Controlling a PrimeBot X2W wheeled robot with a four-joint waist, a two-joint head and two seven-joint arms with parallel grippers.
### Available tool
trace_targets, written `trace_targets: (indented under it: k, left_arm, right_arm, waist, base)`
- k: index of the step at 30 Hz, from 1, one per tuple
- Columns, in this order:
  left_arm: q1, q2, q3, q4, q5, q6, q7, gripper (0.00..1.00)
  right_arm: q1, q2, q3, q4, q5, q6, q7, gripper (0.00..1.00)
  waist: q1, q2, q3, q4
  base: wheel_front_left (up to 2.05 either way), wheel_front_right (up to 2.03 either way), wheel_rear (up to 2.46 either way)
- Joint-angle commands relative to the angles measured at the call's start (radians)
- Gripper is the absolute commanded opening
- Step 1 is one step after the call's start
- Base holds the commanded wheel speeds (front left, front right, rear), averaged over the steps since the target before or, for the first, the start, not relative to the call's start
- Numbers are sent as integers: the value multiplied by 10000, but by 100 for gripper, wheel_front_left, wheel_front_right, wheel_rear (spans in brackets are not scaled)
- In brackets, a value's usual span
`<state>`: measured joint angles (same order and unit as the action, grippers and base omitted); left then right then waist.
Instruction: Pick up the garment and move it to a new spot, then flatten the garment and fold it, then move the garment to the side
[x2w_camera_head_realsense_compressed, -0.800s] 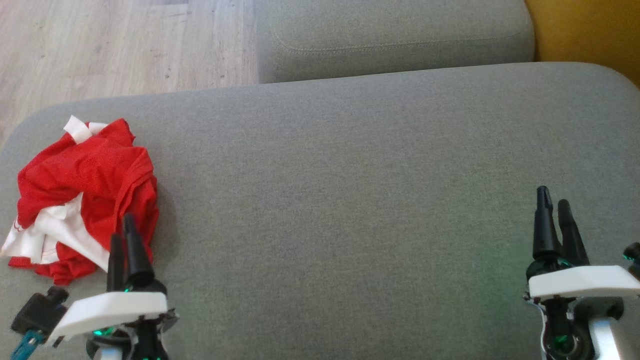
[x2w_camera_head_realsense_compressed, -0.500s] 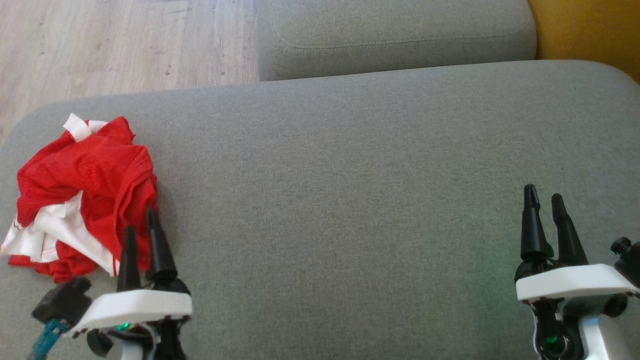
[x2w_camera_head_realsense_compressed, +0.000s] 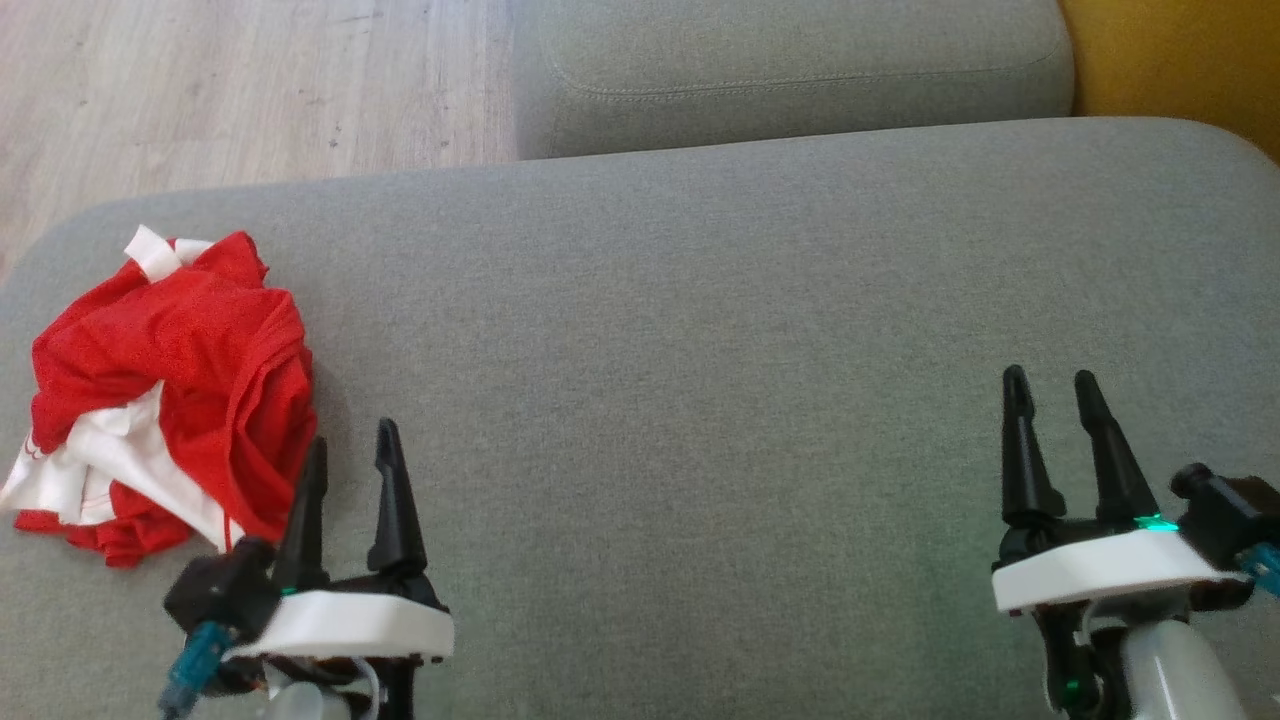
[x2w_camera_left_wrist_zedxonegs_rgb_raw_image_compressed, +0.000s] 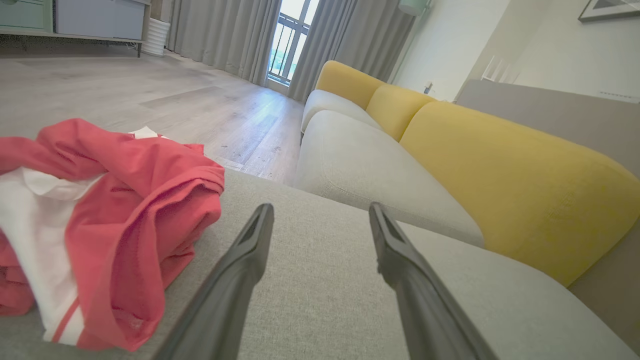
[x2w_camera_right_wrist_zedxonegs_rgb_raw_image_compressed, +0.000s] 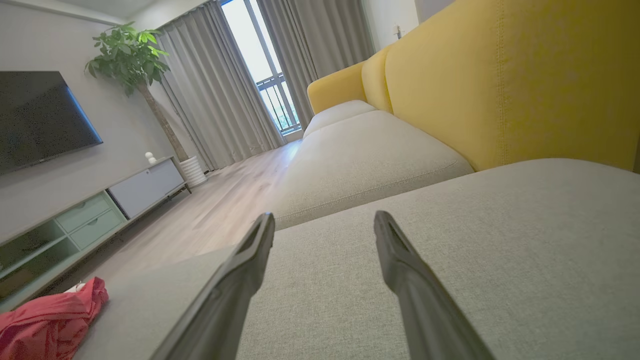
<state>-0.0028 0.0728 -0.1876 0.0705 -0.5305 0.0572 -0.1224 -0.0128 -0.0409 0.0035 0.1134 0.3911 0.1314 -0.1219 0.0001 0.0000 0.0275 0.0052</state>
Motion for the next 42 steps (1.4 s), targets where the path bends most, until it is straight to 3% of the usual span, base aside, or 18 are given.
trace_targets:
  k: [1,8,16,24,42]
  left_arm:
    - [-444,208,17,-280,402,131,-157,100]
    - [-488,533,-699,216,1189,199,-365,100]
    - [-692,928,-1480,345,2555,745,-633,100]
    - [-720,941,-1821,65,2927,1138,-870,100]
    - [112,-90,-380,-194,2911,-739,-1376,100]
  right_arm:
    - [-402,-71,268,-444,-463,-5,-172,100]
    - [-340,-75,390,-402,-1702,-5,-379,100]
    - [-301,-80,555,-424,-3121,-6,-644,100]
    - [-248,-84,708,-687,-3556,-6,-880,100]
    - [-49,-92,816,-289,-2553,-7,-1382,100]
  waist:
    - [-1,0,-13,-20]
    - [-1,0,-46,-94]
    - [-1,0,-96,-165]
    - [-1,0,-123,-141]
    - [-1,0,-190,2]
  base:
    - [0,0,0]
    - [0,0,0]
    - [0,0,0]
    - [0,0,0]
    - [0,0,0]
